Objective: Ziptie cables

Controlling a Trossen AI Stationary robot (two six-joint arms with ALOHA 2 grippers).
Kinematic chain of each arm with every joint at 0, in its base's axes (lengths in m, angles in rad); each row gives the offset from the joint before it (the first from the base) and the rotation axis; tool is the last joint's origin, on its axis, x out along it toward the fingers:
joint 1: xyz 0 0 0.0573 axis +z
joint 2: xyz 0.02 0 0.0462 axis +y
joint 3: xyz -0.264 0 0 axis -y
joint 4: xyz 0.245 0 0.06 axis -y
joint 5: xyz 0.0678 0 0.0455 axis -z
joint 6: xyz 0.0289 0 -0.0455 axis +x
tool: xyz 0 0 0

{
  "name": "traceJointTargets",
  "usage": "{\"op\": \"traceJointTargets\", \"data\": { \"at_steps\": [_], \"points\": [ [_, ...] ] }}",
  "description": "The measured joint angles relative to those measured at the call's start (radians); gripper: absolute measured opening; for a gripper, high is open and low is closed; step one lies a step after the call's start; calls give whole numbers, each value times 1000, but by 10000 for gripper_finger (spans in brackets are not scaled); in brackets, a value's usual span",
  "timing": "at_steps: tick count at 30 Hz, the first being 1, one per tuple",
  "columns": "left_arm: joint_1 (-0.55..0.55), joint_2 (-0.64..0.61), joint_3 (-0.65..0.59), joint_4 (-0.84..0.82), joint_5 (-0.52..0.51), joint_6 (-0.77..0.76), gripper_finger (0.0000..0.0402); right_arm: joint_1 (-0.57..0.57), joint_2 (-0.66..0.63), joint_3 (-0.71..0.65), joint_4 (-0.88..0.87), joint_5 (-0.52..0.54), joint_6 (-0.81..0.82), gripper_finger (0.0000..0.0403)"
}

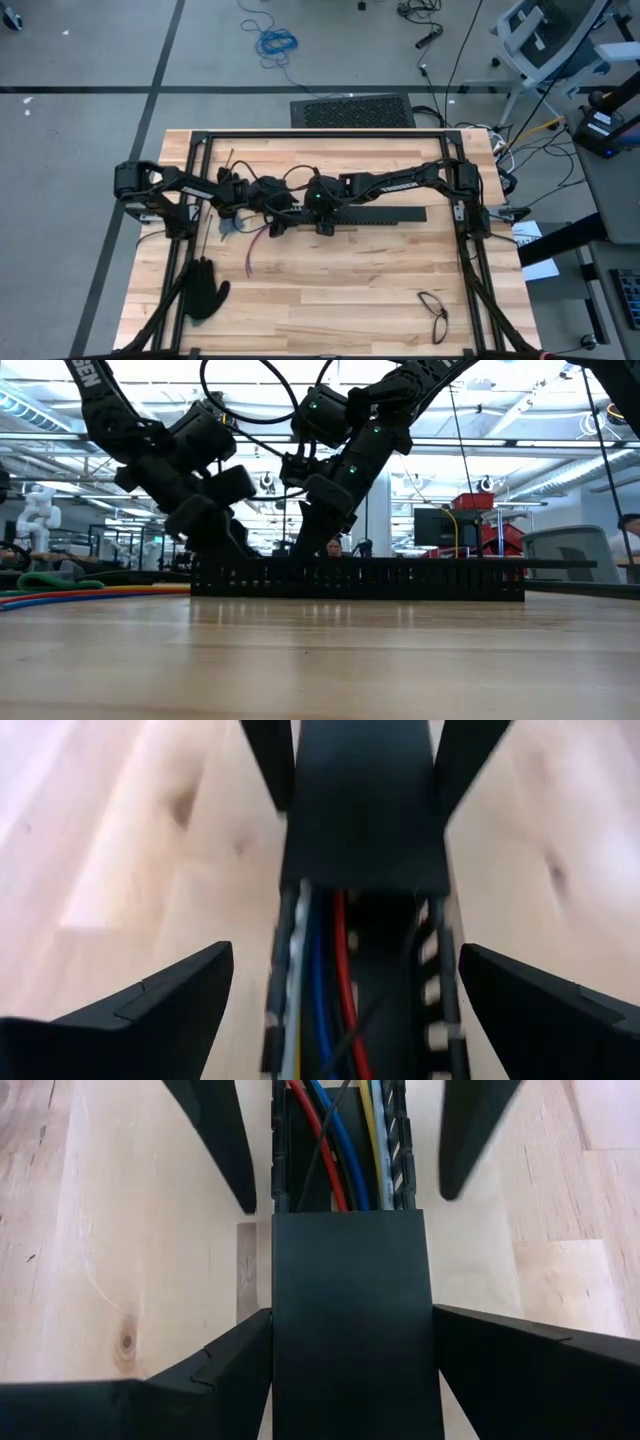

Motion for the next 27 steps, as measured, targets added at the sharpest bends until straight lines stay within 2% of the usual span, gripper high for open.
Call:
{"op": "traceJointTargets", "data": {
  "at_steps": [9,19,27],
  "points": [
    [1,-1,13,-13,0,1,375,0,0,0,0,0,0,247],
    [1,-1,13,-12,1,2,284,0,1,0,1,0,0,247],
    [1,-1,13,-13,7,8,241,0,1,0,2,0,0,247]
  ]
}}
